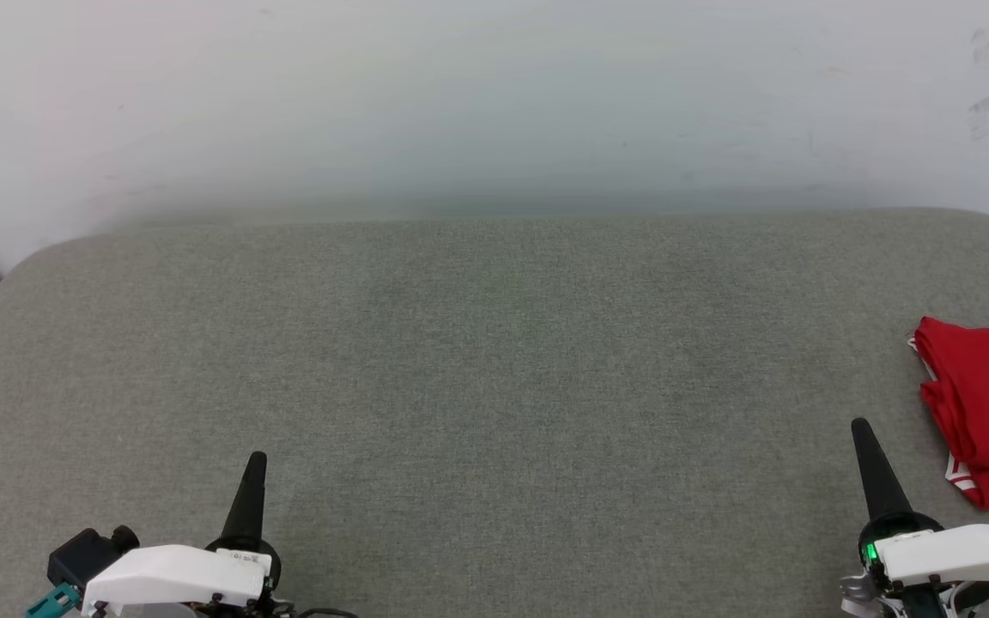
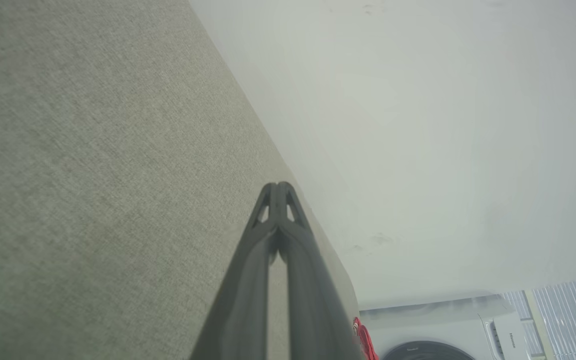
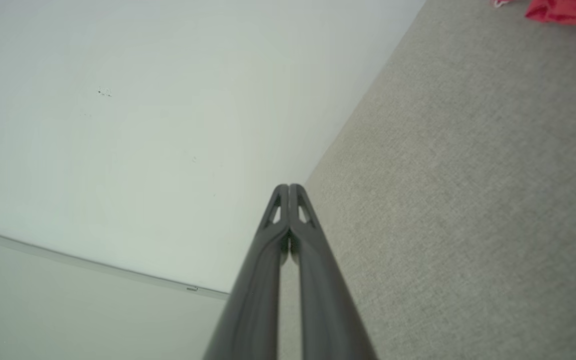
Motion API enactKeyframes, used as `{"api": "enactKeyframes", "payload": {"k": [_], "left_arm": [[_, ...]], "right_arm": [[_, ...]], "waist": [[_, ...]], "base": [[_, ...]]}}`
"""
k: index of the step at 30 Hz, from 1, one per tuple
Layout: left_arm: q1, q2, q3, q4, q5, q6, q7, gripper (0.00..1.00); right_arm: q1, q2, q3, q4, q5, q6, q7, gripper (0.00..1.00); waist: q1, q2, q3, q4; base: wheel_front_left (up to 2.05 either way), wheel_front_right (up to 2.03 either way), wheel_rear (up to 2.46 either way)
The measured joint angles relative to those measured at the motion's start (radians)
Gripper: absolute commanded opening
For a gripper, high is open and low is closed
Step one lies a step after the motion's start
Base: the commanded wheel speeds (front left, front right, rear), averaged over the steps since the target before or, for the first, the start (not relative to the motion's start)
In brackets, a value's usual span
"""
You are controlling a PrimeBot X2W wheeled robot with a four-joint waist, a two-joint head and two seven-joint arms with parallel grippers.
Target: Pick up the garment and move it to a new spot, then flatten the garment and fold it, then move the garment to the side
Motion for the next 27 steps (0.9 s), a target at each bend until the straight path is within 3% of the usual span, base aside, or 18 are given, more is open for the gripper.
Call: {"api": "enactKeyframes", "payload": {"k": [27], "left_arm": [[-0.050, 0.000, 0.028, 0.027, -0.245, -0.026, 0.065, 0.00]], "right_arm": [[-0.041, 0.000, -0.014, 0.033, 0.245, 0.000, 0.064, 0.00]], "waist": [[0.0000, 0.0000, 0.003, -0.003]], "base": [[0.00, 0.00, 0.00]]}}
